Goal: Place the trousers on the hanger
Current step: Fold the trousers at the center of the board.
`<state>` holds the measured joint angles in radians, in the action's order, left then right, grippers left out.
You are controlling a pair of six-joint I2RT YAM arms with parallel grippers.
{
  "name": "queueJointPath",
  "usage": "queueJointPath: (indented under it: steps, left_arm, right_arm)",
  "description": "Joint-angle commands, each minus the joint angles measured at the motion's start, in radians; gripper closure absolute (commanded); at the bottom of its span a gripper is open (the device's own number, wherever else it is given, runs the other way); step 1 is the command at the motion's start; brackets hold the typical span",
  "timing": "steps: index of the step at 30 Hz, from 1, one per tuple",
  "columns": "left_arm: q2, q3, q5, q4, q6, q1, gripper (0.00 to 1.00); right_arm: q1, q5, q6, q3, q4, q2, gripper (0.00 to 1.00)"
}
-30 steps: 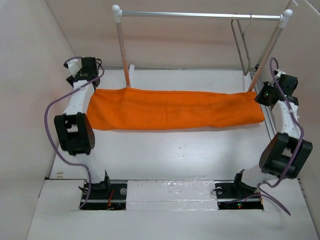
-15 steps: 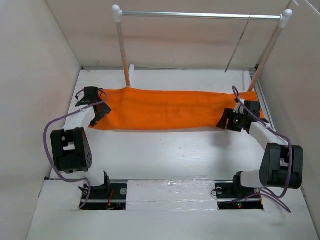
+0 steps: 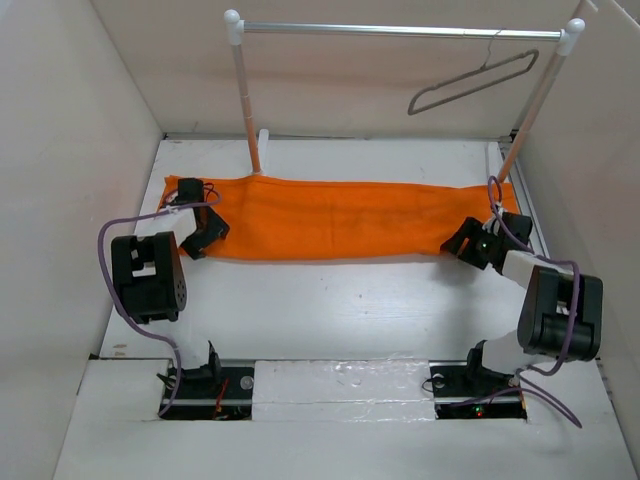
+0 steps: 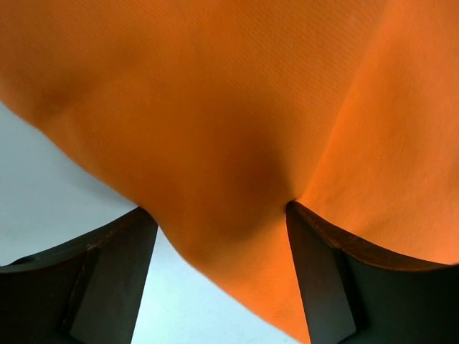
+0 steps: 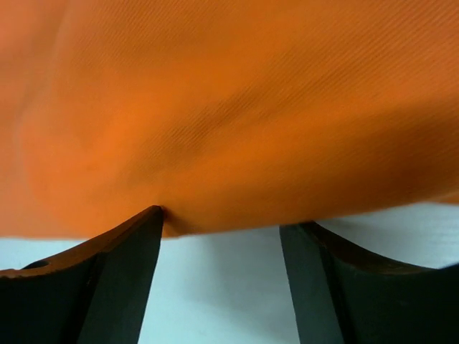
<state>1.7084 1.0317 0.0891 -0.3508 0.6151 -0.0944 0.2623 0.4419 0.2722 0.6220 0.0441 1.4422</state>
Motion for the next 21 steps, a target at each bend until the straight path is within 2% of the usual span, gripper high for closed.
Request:
queueJointPath:
  steps: [1,2,4,5,6,7,8,13,17,21]
  left_arm:
    - [0.069,0.042,0.081,0.012,0.031,-0.002,0.34]
    - [0.074,0.045,0.087,0.022,0.043,-0.002,0.38]
    - [0.077,0.05,0.113,0.032,0.06,-0.002,0.45]
    - [0.076,0.051,0.123,0.044,0.063,-0.002,0.7]
    - [0.073,0.054,0.135,0.045,0.069,-0.002,0.87]
    - [0.073,0.07,0.142,0.044,0.072,-0.002,0.99]
    - [0.074,0.082,0.155,0.029,0.075,-0.002,1.0]
    - [0.039,0.128,0.198,0.013,0.075,-0.002,1.0]
    - [0.034,0.146,0.239,0.033,0.069,-0.002,1.0]
    - [0.098,0.174,0.273,-0.011,0.098,-0.002,1.0]
  right_arm:
    - [0.011,0.041,0.099,-0.022,-0.252,0.046,0.29]
    - [0.011,0.041,0.113,-0.024,-0.272,0.052,0.32]
    - [0.011,0.032,0.128,-0.021,-0.293,0.066,0.51]
    - [0.011,0.026,0.127,-0.019,-0.291,0.067,0.62]
    - [0.011,0.024,0.116,-0.016,-0.274,0.067,0.79]
    - [0.011,0.017,0.107,-0.016,-0.26,0.061,0.83]
    - [0.011,0.011,0.096,-0.015,-0.254,0.057,0.89]
    - [0.021,-0.008,0.016,0.001,-0.173,0.037,0.97]
    - [0.031,-0.032,-0.043,0.051,-0.103,0.04,0.99]
    - [0.041,-0.037,-0.099,0.068,-0.052,0.049,1.0]
